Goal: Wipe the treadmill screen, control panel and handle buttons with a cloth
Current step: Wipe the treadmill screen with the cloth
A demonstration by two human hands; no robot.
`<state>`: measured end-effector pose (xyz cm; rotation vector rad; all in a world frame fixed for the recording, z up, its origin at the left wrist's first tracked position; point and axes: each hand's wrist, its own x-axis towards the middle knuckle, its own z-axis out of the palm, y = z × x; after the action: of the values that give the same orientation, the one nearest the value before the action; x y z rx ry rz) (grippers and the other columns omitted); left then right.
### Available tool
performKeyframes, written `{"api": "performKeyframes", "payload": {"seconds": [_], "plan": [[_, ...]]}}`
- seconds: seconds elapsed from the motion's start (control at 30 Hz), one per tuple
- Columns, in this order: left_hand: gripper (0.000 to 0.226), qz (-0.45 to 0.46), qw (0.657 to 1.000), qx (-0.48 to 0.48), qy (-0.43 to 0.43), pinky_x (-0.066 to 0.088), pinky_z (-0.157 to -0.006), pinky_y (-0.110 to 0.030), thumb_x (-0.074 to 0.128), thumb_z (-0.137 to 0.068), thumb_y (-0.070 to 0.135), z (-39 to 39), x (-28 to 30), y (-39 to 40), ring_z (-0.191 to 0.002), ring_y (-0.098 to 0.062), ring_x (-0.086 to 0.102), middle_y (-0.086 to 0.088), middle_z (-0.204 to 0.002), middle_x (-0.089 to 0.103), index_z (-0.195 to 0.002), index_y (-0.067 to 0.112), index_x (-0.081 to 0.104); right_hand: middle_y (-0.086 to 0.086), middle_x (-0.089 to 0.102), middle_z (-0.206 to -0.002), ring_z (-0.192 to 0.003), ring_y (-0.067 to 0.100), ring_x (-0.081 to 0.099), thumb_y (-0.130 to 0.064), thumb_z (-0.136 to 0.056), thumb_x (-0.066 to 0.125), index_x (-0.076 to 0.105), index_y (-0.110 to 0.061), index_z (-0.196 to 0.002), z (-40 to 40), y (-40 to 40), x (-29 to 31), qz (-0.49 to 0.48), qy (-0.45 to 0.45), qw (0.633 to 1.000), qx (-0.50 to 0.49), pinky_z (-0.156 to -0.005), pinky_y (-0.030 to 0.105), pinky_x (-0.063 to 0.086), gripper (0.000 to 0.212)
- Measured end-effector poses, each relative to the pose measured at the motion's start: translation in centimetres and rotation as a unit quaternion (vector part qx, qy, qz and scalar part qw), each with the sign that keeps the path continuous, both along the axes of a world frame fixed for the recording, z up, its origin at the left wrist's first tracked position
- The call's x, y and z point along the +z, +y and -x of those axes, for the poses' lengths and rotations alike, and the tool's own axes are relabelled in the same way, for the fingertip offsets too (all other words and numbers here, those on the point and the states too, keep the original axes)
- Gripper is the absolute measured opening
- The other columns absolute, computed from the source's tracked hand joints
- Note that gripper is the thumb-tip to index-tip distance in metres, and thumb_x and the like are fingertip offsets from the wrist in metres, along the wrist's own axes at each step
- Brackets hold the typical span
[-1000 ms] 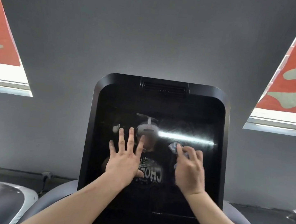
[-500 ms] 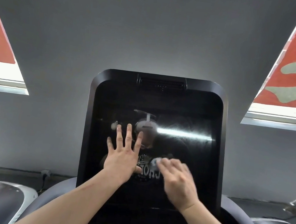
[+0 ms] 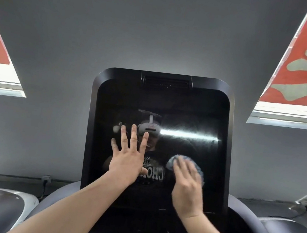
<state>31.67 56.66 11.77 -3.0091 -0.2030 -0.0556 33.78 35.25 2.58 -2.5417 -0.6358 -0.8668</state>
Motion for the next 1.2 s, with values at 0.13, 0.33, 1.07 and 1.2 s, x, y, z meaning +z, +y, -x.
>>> {"api": "performKeyframes", "payload": {"seconds": [0.13, 0.33, 1.07, 1.2], "plan": [[0.133, 0.009, 1.000, -0.005, -0.005, 0.009, -0.122, -0.074, 0.060, -0.084, 0.075, -0.1, -0.2, 0.0, -0.143, -0.055, -0.040, -0.026, -0.152, -0.052, -0.153, 0.021, -0.040, -0.001, 0.056, -0.154, -0.127, 0.026, 0.054, -0.008, -0.090, 0.050, 0.061, -0.012, -0.146, 0.5, -1.9, -0.2, 0.119, -0.018, 0.988, 0.099, -0.098, 0.046, 0.057, 0.057], [0.133, 0.018, 1.000, -0.014, -0.022, 0.010, -0.122, -0.075, 0.062, -0.085, 0.073, 0.0, -0.4, 0.3, -0.143, -0.055, -0.040, -0.025, -0.153, -0.051, -0.153, 0.021, -0.040, 0.009, 0.054, -0.153, -0.105, 0.033, 0.051, 0.008, -0.076, 0.069, 0.057, -0.001, -0.146, 2.6, 0.6, -0.9, 0.054, 0.036, 0.997, -0.032, -0.094, 0.044, 0.057, 0.072], [0.107, -0.065, 0.993, -0.078, -0.060, 0.016, -0.126, -0.066, 0.056, -0.094, 0.071, 6.1, -2.9, 3.6, -0.157, -0.046, -0.017, -0.022, -0.169, -0.022, -0.166, 0.025, -0.008, 0.000, 0.066, -0.137, -0.097, 0.027, 0.052, 0.004, -0.081, 0.063, 0.072, -0.006, -0.131, 4.1, -0.6, -1.6, 0.092, 0.004, 0.994, 0.053, -0.085, 0.036, 0.060, 0.052], [0.114, -0.056, 0.994, -0.068, -0.064, 0.028, -0.123, -0.064, 0.062, -0.088, 0.073, 6.7, -3.8, 4.4, -0.158, -0.045, -0.013, -0.022, -0.170, -0.016, -0.166, 0.027, -0.008, -0.003, 0.067, -0.132, -0.098, 0.028, 0.052, 0.010, -0.080, 0.074, 0.074, -0.006, -0.127, 1.9, -2.7, -0.7, -0.021, 0.058, 0.997, -0.046, -0.086, 0.038, 0.059, 0.049]]}}
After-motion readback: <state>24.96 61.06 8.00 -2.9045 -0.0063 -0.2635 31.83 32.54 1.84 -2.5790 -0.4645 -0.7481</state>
